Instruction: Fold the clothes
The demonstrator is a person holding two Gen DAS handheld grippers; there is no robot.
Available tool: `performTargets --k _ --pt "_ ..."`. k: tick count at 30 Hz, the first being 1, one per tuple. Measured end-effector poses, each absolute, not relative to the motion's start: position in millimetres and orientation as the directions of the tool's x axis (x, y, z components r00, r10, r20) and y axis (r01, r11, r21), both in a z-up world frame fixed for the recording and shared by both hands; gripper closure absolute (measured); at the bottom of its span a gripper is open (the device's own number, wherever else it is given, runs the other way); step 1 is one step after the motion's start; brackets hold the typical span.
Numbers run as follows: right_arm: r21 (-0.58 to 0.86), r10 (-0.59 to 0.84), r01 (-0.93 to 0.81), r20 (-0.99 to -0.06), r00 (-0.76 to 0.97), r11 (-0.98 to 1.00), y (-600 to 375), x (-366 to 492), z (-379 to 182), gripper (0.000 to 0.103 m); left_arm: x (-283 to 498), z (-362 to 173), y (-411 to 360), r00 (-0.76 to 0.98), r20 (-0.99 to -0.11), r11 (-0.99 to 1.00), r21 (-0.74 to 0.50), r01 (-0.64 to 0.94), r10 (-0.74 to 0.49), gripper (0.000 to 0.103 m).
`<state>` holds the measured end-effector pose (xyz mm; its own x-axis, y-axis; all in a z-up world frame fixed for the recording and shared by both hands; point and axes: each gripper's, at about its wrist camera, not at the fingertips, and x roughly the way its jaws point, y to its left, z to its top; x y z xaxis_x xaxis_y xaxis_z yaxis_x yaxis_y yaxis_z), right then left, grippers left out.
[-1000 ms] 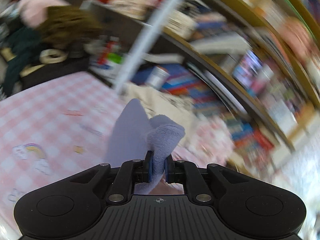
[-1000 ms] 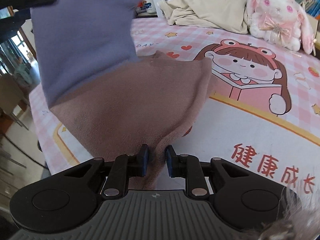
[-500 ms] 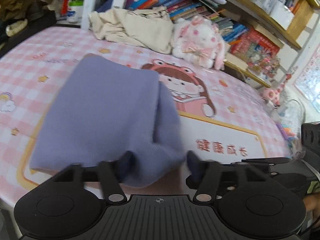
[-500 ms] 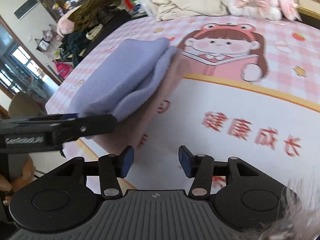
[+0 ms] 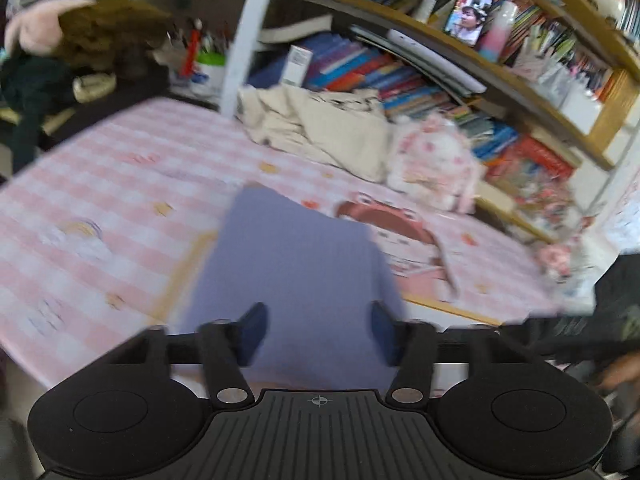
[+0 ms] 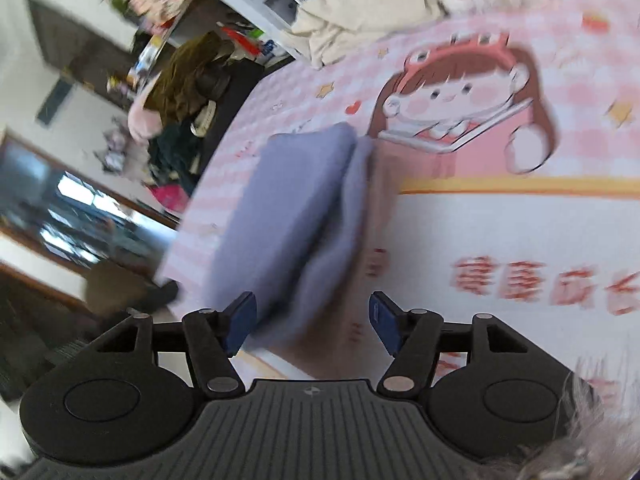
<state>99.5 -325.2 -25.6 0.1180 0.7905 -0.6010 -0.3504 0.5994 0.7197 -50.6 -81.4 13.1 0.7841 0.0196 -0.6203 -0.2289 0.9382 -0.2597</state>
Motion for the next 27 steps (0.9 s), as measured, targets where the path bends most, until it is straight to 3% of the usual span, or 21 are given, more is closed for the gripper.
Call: performTargets --k 5,6,7,8,10,11,17,20,21,22,23,27 --pt "0.738 0.784 -0.284 -0.613 0.097 0.612 -284 121 -32 0.044 -51 -9 -89 0.811 -0.585 0.960 -0.212 -0.185 0.027 0.078" --pt "0.723 0.770 -0.288 -0.631 0.095 0.628 -277 123 -35 0.049 -49 -14 -91 0.801 -0.598 0.962 -0.207 -0.180 0.021 0.078" --pt "0.704 0.755 -0.301 -0.649 0.095 0.643 -271 124 -36 0.075 -48 -19 -92 0.789 -0.615 0.964 -0.202 -0.175 0.015 0.078" --pt "0.673 0.740 -0.346 -0.664 0.105 0.653 -265 123 -33 0.088 -46 -24 -93 0.775 -0.631 0.966 -0.196 -0.171 0.009 0.078" --pt "0.615 0.752 -0.482 -0.641 0.156 0.624 -260 109 -17 0.092 -44 -34 -95 0.748 -0.663 0.969 -0.185 -0.161 -0.002 0.078" --pt "0.590 0.768 -0.540 -0.615 0.181 0.600 -261 102 -9 0.101 -42 -39 -96 0.734 -0.679 0.971 -0.180 -0.156 -0.008 0.078" --pt "0.653 0.768 -0.430 -0.614 0.182 0.624 -278 108 -22 0.101 -44 -42 -88 0.724 -0.688 0.967 -0.211 -0.144 -0.042 0.077" --pt "0.680 0.768 -0.371 -0.614 0.182 0.632 -287 111 -28 0.095 -48 -33 -86 0.732 -0.681 0.973 -0.191 -0.133 -0.034 0.074" --pt "0.689 0.768 -0.352 -0.614 0.182 0.634 -290 112 -30 0.088 -49 -30 -85 0.734 -0.678 0.974 -0.184 -0.129 -0.031 0.074" --pt "0.697 0.768 -0.332 -0.614 0.183 0.636 -293 113 -33 0.064 -50 -27 -85 0.737 -0.676 0.976 -0.177 -0.125 -0.028 0.074" --pt "0.705 0.768 -0.312 -0.614 0.183 0.637 -296 114 -35 0.054 -52 -24 -84 0.739 -0.673 0.978 -0.170 -0.121 -0.025 0.074" --pt "0.729 0.768 -0.240 -0.614 0.185 0.641 -307 117 -42 0.049 -49 -11 -71 0.770 -0.638 0.975 -0.171 -0.141 0.000 0.073"
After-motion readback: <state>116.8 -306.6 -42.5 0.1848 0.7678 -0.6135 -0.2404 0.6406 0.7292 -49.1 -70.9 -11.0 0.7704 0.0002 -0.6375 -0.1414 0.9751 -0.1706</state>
